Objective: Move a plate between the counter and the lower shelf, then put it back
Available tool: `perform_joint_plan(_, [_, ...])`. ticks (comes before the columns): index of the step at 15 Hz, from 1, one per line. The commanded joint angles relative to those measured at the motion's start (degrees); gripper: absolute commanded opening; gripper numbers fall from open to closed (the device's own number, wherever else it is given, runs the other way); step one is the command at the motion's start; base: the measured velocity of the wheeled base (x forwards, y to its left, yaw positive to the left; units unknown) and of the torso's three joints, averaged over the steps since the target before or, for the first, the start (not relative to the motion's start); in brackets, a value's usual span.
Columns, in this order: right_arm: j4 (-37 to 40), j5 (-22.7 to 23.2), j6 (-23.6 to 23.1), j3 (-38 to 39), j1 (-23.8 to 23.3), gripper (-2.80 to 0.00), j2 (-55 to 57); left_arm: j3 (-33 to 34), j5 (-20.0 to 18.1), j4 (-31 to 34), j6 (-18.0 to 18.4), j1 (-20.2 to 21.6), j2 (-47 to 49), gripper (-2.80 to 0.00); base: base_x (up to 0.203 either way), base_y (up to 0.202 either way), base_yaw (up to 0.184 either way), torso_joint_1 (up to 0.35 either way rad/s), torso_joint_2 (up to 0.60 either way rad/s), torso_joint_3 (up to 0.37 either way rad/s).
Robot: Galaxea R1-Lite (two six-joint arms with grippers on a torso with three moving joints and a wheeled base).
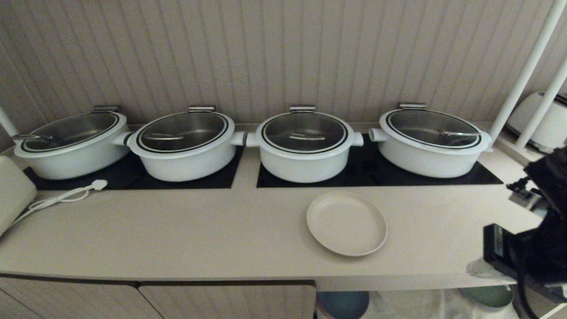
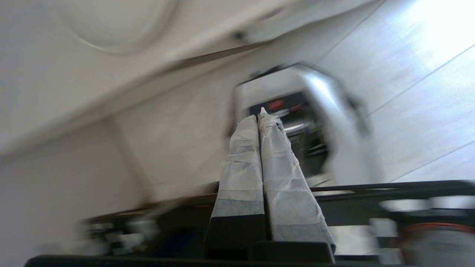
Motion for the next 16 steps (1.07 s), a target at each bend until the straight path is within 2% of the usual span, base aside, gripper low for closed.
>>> perform_joint_plan(1, [-0.3, -3.1, -4.3, 6.0, -0.5, -2.8, -9.1, 0.0, 0.0, 0.0, 0.0, 0.0, 0.0, -2.8, 0.0, 0.0, 0.0, 0.0, 0.0, 0.0])
perform_joint_plan(4, [-3.6, -9.3, -10.2, 14.6, -3.4, -2.8, -18.2, 0.0, 0.0, 0.0, 0.0, 0.0, 0.0, -2.8, 0.0, 0.0, 0.0, 0.0, 0.0, 0.0])
perform_joint_plan(6, [-9.2, -11.5, -15.8, 22.7, -6.9, -2.8, -24.3, 0.0, 0.0, -0.1, 0.0, 0.0, 0.0, -2.8, 0.0, 0.0, 0.0, 0.0, 0.0, 0.0])
perform_joint_plan(8, [-18.0, -12.4, -23.6, 31.5, -10.4, -2.8, -31.2, 0.0, 0.0, -0.1, 0.0, 0.0, 0.0, -2.8, 0.0, 0.0, 0.0, 0.0, 0.0, 0.0])
perform_joint_plan(10, [-30.8, -12.5, -32.8, 39.8, -14.3, -2.8, -37.5, 0.0, 0.0, 0.0, 0.0, 0.0, 0.0, -2.8, 0.0, 0.0, 0.0, 0.0, 0.0, 0.0])
perform_joint_plan(11, [-35.4, -12.5, -36.0, 43.1, -15.2, -2.8, -39.8, 0.0, 0.0, 0.0, 0.0, 0.0, 0.0, -2.8, 0.0, 0.0, 0.0, 0.0, 0.0, 0.0])
perform_joint_plan(13, [-42.1, -12.5, -39.8, 49.2, -15.9, -2.8, -44.8, 0.0, 0.0, 0.0, 0.0, 0.0, 0.0, -2.8, 0.0, 0.0, 0.0, 0.0, 0.0, 0.0])
perform_joint_plan(16, [-43.6, -12.3, -42.2, 51.5, -16.2, -2.8, -51.9, 0.0, 0.0, 0.0, 0.0, 0.0, 0.0, -2.8, 0.0, 0.0, 0.0, 0.0, 0.0, 0.0])
